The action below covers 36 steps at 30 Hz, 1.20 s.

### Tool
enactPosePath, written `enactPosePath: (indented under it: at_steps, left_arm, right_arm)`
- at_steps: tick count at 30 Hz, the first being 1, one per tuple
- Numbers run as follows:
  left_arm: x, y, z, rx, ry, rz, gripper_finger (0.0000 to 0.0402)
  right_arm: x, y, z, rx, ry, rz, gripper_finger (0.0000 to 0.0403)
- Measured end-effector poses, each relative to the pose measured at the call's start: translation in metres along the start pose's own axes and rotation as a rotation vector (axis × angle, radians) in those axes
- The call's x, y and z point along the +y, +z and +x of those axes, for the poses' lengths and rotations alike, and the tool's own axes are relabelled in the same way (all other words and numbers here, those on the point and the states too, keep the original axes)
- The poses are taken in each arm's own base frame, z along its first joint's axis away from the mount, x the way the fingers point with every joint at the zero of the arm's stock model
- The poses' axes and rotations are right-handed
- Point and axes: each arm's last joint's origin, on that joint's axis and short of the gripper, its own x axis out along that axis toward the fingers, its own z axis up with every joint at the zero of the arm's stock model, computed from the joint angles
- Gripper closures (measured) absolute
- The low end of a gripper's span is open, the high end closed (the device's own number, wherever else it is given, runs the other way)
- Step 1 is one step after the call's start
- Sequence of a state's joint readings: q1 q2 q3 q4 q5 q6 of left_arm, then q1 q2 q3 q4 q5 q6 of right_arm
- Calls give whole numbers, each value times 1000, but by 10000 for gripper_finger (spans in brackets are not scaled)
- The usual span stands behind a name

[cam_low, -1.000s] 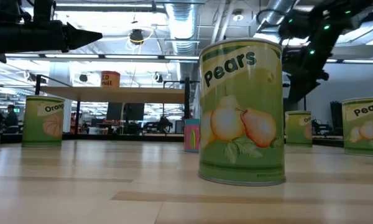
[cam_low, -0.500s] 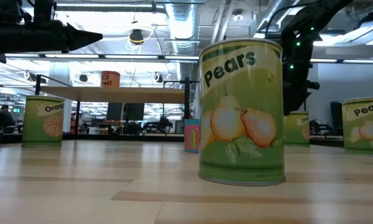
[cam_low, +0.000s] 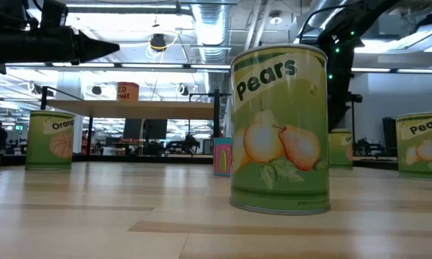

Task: Pick and place cans onto a shelf
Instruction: Put the top canned oranges on the shelf

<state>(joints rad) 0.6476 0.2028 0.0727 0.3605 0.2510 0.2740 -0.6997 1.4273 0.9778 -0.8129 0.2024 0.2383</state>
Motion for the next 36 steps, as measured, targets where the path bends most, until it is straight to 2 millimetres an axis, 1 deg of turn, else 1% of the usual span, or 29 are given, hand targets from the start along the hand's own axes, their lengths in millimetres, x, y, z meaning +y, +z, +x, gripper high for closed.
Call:
enactPosePath:
  at_steps: [4,9,12,16,20,26,29,32,34,36]
  left_arm:
    - [0,-1,0,14,-4,-12,400]
    - [0,-1,0,12,-4,-20,400]
    - [0,-1,0,11,-4,-27,400]
    - [0,-1,0,11,-3,-27,400]
    - [0,-1,0,10,-2,-14,400]
    - [1,0,0,11,30,17,400]
    - [1,-1,0,18,53,40,400]
    - [2,-1,0,19,53,53,400]
    - [2,-1,0,19,53,54,400]
    - [2,-1,0,19,53,51,400]
  right_arm:
    - [0,-2,-1,21,0,-4,397]
    - [-1,-3,-4,49,-4,-10,394]
    - [0,0,-13,65,1,-27,392]
    - [5,13,-34,22,14,-88,398]
    - [12,25,-63,-40,31,-176,397]
    - [26,43,-122,-196,80,-327,393]
    - [32,51,-155,-321,109,-404,397]
    - [40,60,-183,-492,136,-488,397]
    - [47,65,-197,-608,185,-578,396]
    - [54,70,-207,-721,242,-663,395]
